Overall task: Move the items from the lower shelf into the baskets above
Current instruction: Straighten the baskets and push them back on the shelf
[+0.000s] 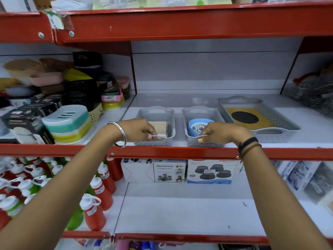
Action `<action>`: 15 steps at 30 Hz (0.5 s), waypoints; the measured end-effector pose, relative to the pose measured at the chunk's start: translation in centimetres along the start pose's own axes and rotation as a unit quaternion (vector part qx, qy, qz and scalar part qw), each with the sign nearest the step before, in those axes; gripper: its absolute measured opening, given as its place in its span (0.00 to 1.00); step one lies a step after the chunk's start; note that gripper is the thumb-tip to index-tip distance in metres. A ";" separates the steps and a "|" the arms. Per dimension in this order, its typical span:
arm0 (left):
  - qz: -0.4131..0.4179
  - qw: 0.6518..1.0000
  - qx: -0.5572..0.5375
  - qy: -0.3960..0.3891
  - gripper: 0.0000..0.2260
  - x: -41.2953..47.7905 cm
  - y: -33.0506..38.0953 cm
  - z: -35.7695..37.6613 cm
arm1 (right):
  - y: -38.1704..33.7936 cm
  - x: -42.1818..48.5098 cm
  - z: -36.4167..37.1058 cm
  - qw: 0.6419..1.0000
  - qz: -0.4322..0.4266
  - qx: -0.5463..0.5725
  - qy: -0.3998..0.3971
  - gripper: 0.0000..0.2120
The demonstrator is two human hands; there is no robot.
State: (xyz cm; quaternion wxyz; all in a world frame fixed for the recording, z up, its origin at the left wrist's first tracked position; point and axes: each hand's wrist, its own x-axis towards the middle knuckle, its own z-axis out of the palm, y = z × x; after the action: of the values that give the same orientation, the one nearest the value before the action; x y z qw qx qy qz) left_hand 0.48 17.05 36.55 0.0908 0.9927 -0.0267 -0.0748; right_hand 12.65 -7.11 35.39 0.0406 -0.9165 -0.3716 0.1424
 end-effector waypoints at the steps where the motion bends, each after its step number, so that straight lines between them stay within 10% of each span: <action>1: 0.000 1.000 0.001 -0.001 0.12 -0.3 0.1 0.0 | -0.1 -0.2 0.0 1.000 0.003 -0.006 -0.005 0.12; 6: -0.021 1.000 0.011 0.013 0.13 -0.9 1.8 -0.2 | -0.1 -1.8 -0.3 0.999 -0.025 0.034 -0.005 0.18; 11: 0.014 0.983 -0.013 0.182 0.13 0.4 6.7 0.2 | 4.4 -5.1 -1.5 0.949 -0.047 0.222 0.219 0.11; 15: 0.051 0.984 -0.043 0.164 0.14 2.9 12.3 2.3 | 10.6 -6.6 -1.7 0.936 0.017 0.198 0.289 0.14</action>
State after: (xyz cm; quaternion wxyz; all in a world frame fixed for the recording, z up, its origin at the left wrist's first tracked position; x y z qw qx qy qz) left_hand 2.53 4.38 36.15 0.1401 0.9840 -0.0591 0.0927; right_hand 15.74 -19.31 36.58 0.3247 -0.8977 -0.2923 -0.0576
